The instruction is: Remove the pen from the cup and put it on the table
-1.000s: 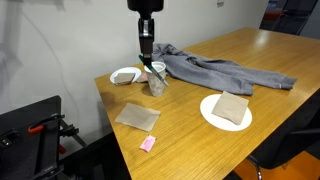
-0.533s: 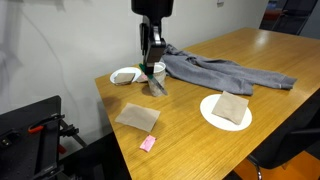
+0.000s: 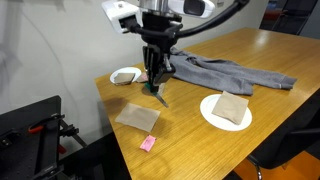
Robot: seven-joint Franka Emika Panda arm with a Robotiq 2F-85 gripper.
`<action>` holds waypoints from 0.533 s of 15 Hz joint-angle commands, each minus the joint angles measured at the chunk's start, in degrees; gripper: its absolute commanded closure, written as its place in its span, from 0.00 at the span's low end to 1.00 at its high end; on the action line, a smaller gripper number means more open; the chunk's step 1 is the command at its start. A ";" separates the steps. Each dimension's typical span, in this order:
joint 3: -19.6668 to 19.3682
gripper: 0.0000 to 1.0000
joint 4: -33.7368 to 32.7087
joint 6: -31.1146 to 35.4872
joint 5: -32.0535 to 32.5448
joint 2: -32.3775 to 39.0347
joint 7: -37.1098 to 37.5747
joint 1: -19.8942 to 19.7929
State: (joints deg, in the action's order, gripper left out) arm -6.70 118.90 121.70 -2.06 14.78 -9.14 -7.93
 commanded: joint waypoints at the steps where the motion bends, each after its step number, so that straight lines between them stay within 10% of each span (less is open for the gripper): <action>1: 0.22 0.96 -0.40 3.01 0.95 1.83 -3.83 -1.05; 8: 1.16 0.96 -1.04 4.91 -0.65 3.58 -17.05 -3.95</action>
State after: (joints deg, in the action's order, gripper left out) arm -6.56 118.75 125.30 -2.05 17.78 -21.48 -10.04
